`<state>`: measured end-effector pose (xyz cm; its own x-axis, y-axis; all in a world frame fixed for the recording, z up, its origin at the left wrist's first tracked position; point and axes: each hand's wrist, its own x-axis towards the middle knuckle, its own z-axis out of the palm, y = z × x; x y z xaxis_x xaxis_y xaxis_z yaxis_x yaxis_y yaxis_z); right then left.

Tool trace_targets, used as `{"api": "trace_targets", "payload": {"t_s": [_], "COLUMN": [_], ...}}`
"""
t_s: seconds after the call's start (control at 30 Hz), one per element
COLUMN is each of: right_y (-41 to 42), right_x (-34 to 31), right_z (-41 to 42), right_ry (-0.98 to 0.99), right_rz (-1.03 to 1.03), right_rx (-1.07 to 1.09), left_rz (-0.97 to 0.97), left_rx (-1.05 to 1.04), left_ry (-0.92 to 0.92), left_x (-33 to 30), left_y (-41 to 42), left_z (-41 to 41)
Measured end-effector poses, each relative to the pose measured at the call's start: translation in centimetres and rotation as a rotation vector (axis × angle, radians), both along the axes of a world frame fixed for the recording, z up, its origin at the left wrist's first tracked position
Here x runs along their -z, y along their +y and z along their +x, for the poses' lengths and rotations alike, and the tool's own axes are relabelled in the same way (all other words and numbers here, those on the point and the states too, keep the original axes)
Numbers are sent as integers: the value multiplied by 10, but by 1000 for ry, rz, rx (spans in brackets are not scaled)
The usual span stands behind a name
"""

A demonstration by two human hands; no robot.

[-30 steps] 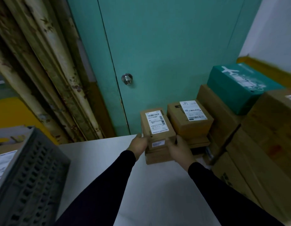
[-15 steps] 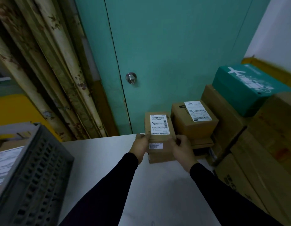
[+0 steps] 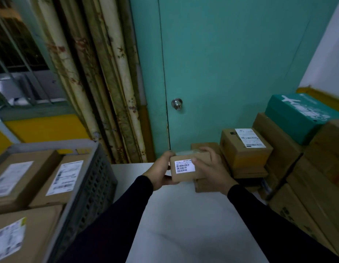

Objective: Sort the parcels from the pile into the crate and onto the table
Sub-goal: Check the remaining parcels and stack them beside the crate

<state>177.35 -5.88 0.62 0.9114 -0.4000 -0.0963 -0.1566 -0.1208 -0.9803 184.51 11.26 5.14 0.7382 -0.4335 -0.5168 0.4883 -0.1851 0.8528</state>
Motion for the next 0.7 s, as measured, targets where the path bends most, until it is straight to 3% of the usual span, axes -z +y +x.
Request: {"api": "trace_targets", "payload": {"t_s": [0.17,0.3,0.7], "right_y": [49,79,114], "right_x": [-12,-16,-2], "right_z": [-7,-17,-50], "right_ry": [58,83,96], "right_rz": [263,420,424], "right_rx": [-96,-134,-225], "left_rz": [-1,71,57], "left_rx": [125,124,7], "left_ry": [-76,-256,-282], "left_x": [-2,9,30], "left_y": [55,86,127], "left_z": [-15,-28,-69]}}
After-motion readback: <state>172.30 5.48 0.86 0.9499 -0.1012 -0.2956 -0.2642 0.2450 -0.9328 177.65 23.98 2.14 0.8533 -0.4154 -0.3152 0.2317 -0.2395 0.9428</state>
